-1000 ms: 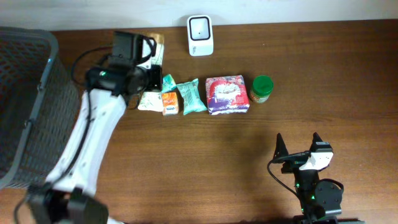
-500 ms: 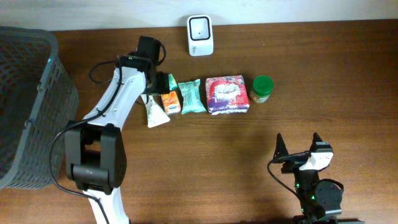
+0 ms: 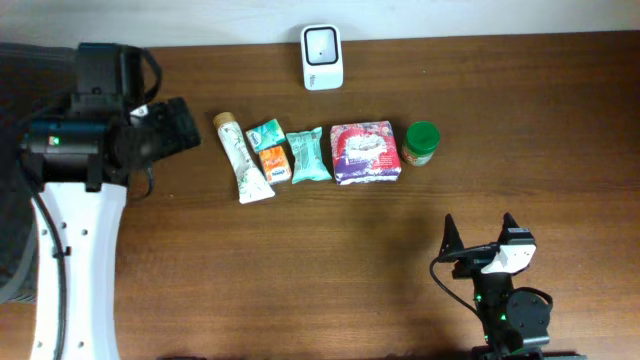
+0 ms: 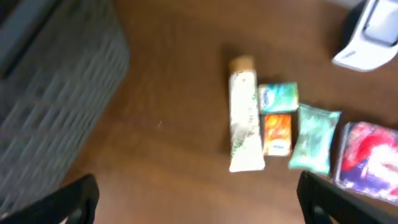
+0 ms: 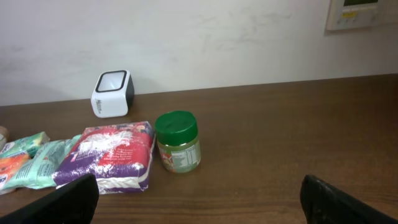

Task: Scan the item barcode
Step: 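Retract the left gripper and move the right gripper toward the jar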

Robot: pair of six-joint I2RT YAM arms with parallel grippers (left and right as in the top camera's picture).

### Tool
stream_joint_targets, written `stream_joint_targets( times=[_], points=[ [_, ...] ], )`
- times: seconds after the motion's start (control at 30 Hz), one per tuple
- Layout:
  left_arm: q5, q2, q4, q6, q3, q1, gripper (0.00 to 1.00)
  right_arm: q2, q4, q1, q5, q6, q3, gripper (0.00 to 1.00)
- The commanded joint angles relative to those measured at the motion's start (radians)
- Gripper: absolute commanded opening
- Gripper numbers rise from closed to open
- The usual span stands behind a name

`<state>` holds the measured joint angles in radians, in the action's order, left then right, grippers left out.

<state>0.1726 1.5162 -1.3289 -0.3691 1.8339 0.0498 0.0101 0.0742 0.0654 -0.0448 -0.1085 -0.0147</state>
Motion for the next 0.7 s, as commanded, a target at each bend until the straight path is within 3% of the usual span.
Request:
stream_joint_targets(
  times=[0.0,0.1,0.13,0.2,0.3,0.4,0.5,0.67],
  points=[
    [0.004,-0.015,-0.069,-0.035,0.006,-0.007,0.99,-0.006,0.003,0.005,-0.012,-0.003,0.009,0.99],
    [0.004,-0.014,-0.159,-0.035,0.006,-0.007,0.99,-0.006,-0.039,0.006,-0.098,0.037,0.009,0.98],
    [0.004,-0.014,-0.181,-0.035,0.006,-0.007,0.99,-0.006,-0.084,0.006,0.02,-0.047,0.009,0.99],
    [0.004,-0.014,-0.184,-0.035,0.006,-0.007,0.99,-0.006,-0.147,0.006,0.46,-0.307,0.009,0.99],
    [0.004,-0.014,-0.183,-0.035,0.006,-0.007,0.99,-0.006,-0.341,0.006,0.642,-0.341,0.009,0.99],
    [0.004,-0.014,-0.184,-0.035,0.006,-0.007,0.99,-0.006,-0.633,0.006,0.591,-0.357,-0.02,0.98],
    [0.004,-0.014,-0.184,-0.035,0.006,-0.007,0.99,0.063,-0.501,0.006,0.529,-0.192,-0.245,0.99],
    [0.004,-0.014,-0.184,-0.035,0.006,-0.007,0.99,0.505,0.131,0.006,0.53,0.08,-0.779,0.98]
  ],
)
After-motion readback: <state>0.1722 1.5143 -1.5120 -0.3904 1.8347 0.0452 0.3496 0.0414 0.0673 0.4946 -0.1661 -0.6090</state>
